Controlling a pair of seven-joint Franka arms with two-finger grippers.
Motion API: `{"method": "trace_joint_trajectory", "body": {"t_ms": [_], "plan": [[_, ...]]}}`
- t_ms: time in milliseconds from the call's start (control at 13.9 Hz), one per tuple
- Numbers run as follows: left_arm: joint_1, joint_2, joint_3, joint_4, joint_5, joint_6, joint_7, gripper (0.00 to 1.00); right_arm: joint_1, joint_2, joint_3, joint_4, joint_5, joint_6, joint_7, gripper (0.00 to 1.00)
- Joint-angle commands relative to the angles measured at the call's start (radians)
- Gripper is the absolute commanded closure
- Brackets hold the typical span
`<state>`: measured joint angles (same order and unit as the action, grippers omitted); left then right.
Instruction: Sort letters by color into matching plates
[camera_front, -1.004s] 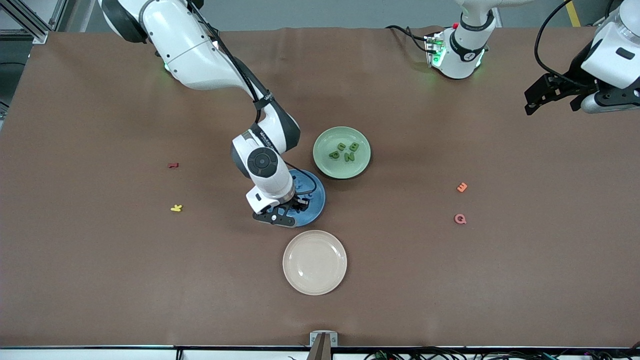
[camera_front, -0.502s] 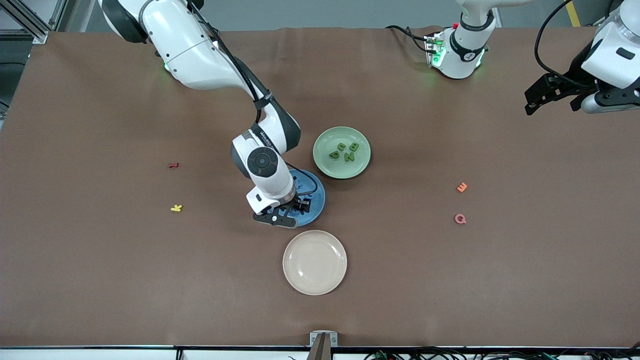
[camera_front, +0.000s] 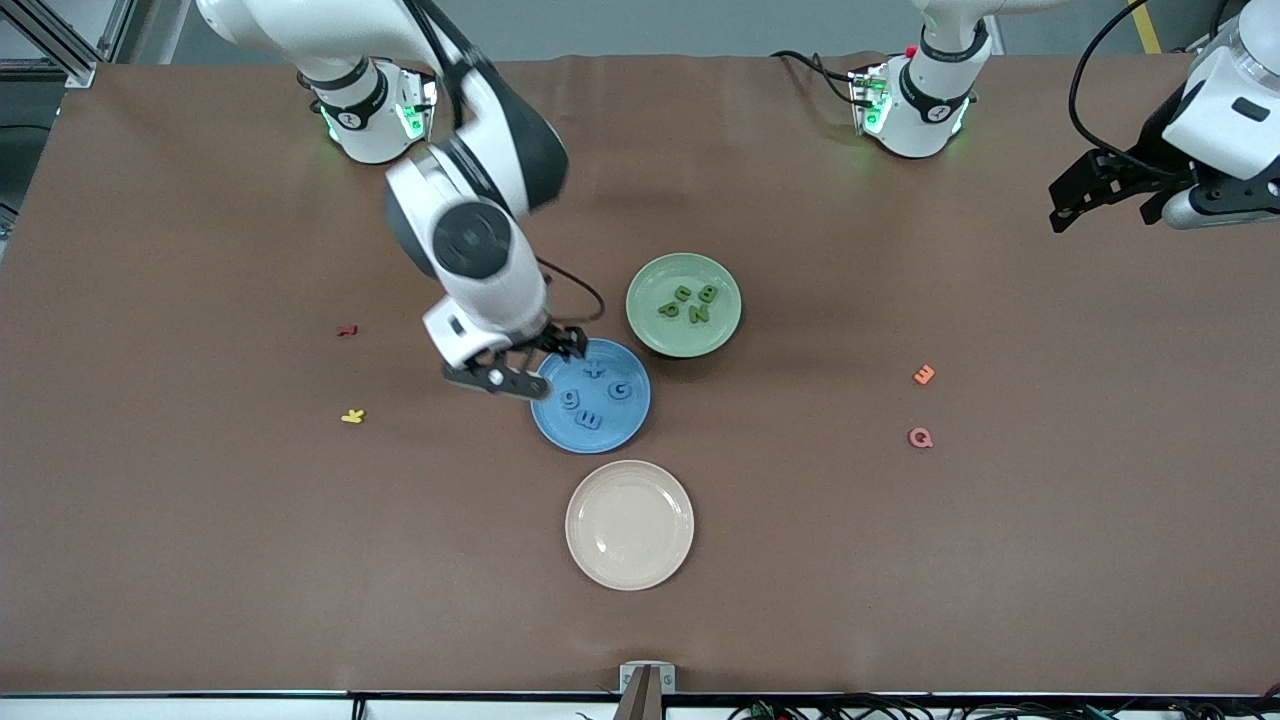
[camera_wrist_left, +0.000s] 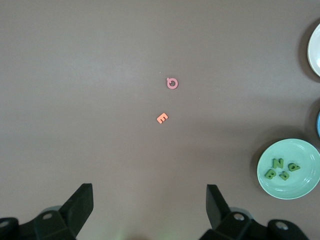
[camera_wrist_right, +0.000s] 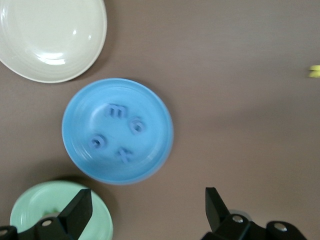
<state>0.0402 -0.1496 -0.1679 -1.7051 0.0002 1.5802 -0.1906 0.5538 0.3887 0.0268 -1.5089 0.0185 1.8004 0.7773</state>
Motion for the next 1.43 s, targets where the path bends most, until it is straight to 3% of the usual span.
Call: {"method": "trace_joint_trajectory", "body": {"t_ms": [0, 215, 502, 789, 1004, 1363], "plan": [[0.001, 0.010, -0.001, 0.002, -0.005, 0.026, 0.019, 0.01, -0.084, -0.235, 0.007, -0.198, 0.014, -0.061, -0.102, 0.00], [0.003, 0.015, -0.001, 0.002, -0.005, 0.032, 0.019, 0.01, -0.227, -0.399, 0.002, -0.298, 0.043, -0.117, -0.292, 0.00], [0.003, 0.010, -0.001, 0.002, -0.006, 0.030, 0.019, 0.01, -0.446, -0.482, -0.002, -0.309, 0.043, -0.191, -0.601, 0.00], [0.001, 0.016, -0.001, 0.002, -0.003, 0.032, 0.019, 0.01, -0.578, -0.481, -0.002, -0.259, 0.034, -0.200, -0.788, 0.00], [0.001, 0.018, -0.001, 0.002, -0.003, 0.032, 0.019, 0.01, -0.610, -0.450, -0.002, -0.136, 0.005, -0.203, -0.843, 0.00], [0.006, 0.013, 0.001, 0.007, -0.002, 0.032, 0.019, 0.01, -0.626, -0.422, -0.002, -0.048, -0.003, -0.231, -0.851, 0.00]]}}
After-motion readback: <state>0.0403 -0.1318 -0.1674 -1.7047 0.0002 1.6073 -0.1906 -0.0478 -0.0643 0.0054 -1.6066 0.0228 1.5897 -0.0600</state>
